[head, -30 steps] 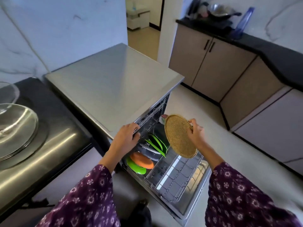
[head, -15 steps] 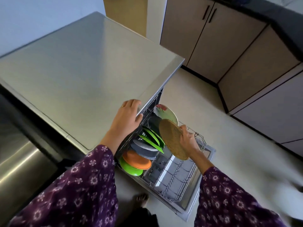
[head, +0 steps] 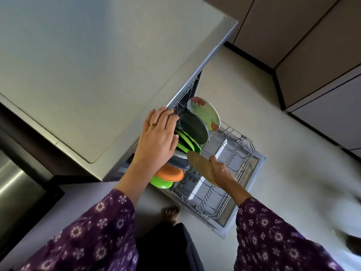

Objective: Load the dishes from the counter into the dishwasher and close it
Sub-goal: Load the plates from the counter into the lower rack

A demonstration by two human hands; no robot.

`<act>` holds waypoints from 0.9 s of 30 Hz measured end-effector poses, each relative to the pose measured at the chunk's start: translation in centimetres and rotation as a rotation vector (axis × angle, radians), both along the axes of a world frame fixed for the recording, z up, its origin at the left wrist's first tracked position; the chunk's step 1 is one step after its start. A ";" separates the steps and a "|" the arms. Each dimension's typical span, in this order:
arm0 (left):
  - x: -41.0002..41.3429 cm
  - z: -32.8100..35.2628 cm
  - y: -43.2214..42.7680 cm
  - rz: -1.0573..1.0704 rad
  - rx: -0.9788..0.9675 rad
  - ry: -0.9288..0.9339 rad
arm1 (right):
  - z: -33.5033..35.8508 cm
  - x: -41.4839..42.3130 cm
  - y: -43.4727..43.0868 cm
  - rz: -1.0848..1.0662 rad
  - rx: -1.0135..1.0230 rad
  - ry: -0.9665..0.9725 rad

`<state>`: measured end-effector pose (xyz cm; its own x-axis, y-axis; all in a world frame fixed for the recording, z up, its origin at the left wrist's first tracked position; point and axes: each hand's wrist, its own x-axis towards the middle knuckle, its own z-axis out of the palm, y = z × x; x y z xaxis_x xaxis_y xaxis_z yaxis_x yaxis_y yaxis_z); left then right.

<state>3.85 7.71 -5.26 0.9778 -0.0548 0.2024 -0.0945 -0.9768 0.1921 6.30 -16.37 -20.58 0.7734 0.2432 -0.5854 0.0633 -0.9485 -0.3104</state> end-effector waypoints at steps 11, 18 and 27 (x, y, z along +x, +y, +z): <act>-4.8 -1.0 -0.7 0.285 0.062 -0.065 | -7.4 -8.6 -3.4 0.207 0.053 0.104; -5.7 -1.7 -0.6 0.279 0.126 -0.074 | -9.6 -11.5 -2.3 0.196 -0.008 0.047; -6.1 -2.7 0.7 0.220 0.159 -0.155 | -14.4 -14.1 0.1 0.202 -0.054 0.021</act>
